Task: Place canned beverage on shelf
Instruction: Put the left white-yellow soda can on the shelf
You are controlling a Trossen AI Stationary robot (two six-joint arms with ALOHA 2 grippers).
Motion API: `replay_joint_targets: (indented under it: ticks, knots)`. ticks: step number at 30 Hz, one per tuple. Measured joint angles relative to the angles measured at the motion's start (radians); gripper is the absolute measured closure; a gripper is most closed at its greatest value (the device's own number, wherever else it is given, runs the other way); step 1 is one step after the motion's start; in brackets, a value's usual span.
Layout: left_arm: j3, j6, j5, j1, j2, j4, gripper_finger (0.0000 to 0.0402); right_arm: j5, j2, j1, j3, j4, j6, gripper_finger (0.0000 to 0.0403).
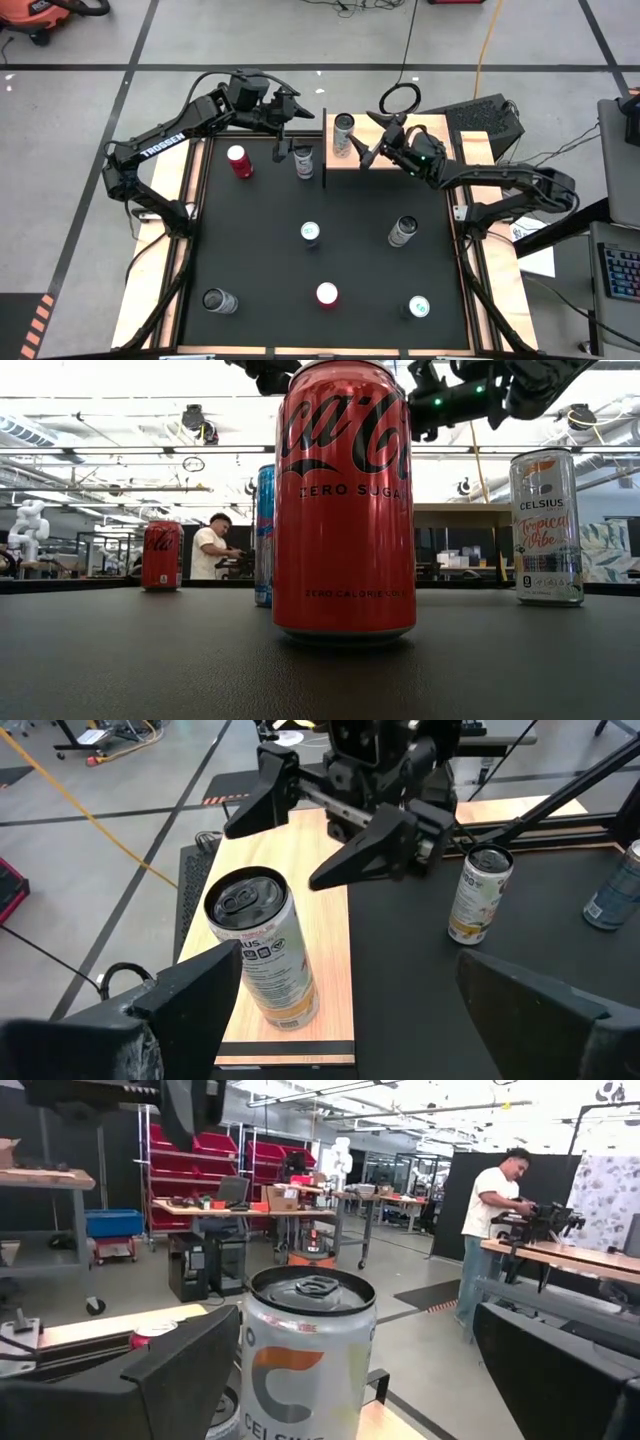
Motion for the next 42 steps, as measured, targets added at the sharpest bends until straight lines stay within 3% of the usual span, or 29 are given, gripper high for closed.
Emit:
replay_joint_targets:
  ticks: [11, 19, 22, 30, 42]
  knots:
    - [0.0, 0.0, 0.0, 0.0, 0.0, 0.0, 0.003, -0.048, 0.069, 0.0, 0.013, 0.059, -0.034, 0.0018]
    - [0.0, 0.0, 0.0, 0.0, 0.0, 0.0, 0.003, -0.048, 0.169, -0.008, 0.172, -0.099, -0.049, 0.0018]
    - [0.0, 0.0, 0.0, 0.0, 0.0, -0.001, 0.003, -0.003, 0.21, -0.007, 0.219, -0.152, -0.06, 0.0018]
    - [0.0, 0.001, 0.0, 0.0, 0.0, -0.029, 0.003, 0.004, 0.218, -0.007, 0.248, -0.191, -0.059, 0.0022]
    - [0.0, 0.001, 0.0, 0.0, 0.0, -0.047, 0.003, 0.006, 0.216, -0.005, 0.248, -0.243, -0.024, 0.0118]
